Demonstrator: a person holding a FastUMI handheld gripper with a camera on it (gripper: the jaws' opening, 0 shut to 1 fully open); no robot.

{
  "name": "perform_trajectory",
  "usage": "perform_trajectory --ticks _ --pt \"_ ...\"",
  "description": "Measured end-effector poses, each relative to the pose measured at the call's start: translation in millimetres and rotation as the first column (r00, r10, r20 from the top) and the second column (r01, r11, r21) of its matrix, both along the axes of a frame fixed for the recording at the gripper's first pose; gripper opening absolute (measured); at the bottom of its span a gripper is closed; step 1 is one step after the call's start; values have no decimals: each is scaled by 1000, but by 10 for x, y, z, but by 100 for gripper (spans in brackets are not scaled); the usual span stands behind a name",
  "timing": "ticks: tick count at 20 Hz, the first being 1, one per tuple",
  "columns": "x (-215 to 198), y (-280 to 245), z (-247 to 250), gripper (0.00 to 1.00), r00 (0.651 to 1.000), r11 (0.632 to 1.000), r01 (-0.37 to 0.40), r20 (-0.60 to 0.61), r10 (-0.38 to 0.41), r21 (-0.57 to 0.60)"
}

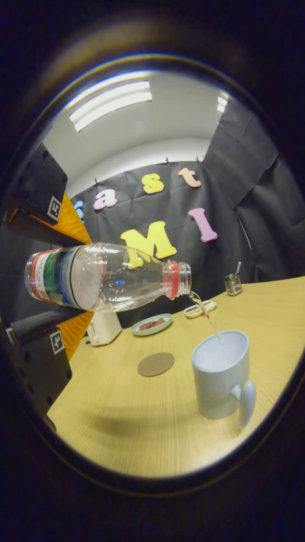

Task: Take the bottle from table, then pour the juice into the cup, finally place the bottle on the coaster

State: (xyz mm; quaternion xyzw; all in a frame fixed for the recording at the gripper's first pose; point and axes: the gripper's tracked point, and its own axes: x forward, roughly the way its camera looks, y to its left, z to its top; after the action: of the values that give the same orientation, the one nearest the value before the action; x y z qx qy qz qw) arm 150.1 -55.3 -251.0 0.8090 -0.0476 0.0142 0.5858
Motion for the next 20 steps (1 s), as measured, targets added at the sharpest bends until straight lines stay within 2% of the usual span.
perform_trajectory --ticks 12,20 --pt "17 -52 173 78 1000 997 -2 15 1 74" --pt "41 -190 360 78 998 982 10 59 -21 187"
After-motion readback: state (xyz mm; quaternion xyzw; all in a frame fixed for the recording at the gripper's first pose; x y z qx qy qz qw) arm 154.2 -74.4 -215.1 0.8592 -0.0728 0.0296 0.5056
